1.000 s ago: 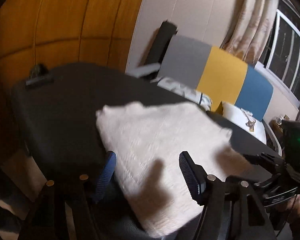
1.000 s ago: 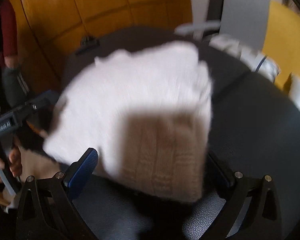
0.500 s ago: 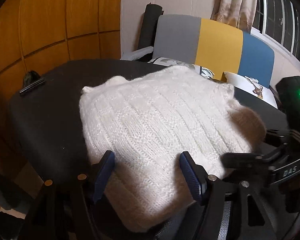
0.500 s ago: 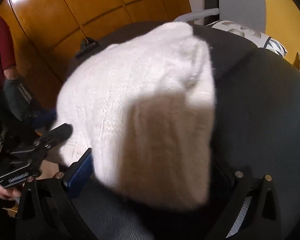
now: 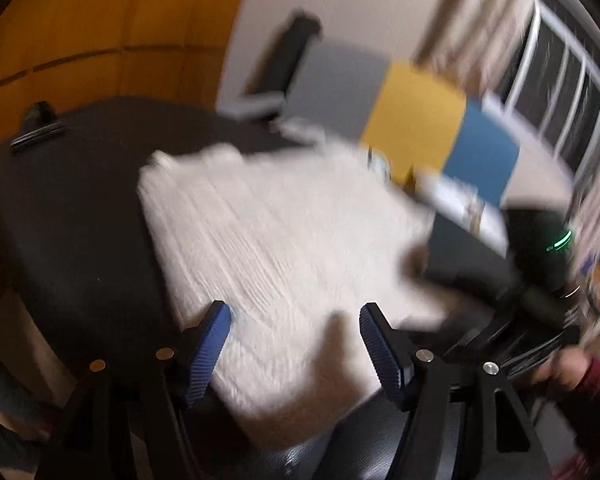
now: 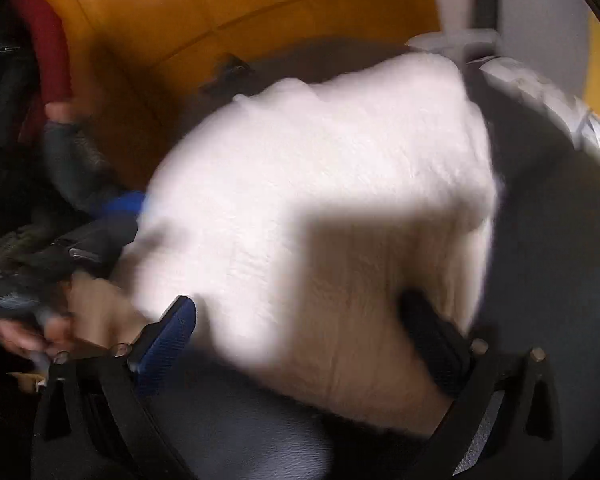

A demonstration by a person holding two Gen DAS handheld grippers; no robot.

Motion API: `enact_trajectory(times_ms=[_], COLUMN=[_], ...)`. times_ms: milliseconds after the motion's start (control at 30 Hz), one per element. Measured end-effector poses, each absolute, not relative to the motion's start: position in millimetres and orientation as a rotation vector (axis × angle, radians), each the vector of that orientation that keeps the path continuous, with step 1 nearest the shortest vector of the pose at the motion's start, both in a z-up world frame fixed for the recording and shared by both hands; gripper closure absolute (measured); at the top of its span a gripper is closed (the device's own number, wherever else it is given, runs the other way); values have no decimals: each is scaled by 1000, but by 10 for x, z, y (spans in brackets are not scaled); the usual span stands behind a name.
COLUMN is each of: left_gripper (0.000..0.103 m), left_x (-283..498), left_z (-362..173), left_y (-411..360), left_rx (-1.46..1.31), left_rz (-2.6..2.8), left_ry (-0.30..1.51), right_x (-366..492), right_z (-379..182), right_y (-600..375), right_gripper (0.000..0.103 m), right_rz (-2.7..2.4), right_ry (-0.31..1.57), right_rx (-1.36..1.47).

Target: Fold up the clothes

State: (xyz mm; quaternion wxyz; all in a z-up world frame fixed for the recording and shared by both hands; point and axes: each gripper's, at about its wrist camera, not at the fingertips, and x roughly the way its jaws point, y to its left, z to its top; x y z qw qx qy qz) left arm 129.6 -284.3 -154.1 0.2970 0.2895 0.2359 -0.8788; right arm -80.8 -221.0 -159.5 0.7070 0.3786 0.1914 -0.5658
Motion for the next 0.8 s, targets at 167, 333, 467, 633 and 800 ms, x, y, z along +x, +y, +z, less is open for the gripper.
enact_trajectory(times_ms=[167,333,467,633,800], left_gripper=[32,31,31,31,36], left_x=[1238,1382,1553,1684,1761], left_z=[-1512,-1266,-932,-495,-147], left_y=[-2797,-2844,-2772,-2502,-2253], left_rx=[785,822,811,711,647], left_rz=[-2321,-2168,-2077,-2042,-2010], left_ry=[571,601,531,399,292], right_x=[-900,-792,-550,-198,178], right_z=[-1550,-1288,-928,-576,-427], right_y=[-2136,-2051,-1816,-1645,-1717], right_gripper=[1,0,0,0,0], right_rz=[-1273,-1393,-1548,-1679,-1729], right_ry=[315,281,194,181,324], right_rx=[874,879,813,752,673])
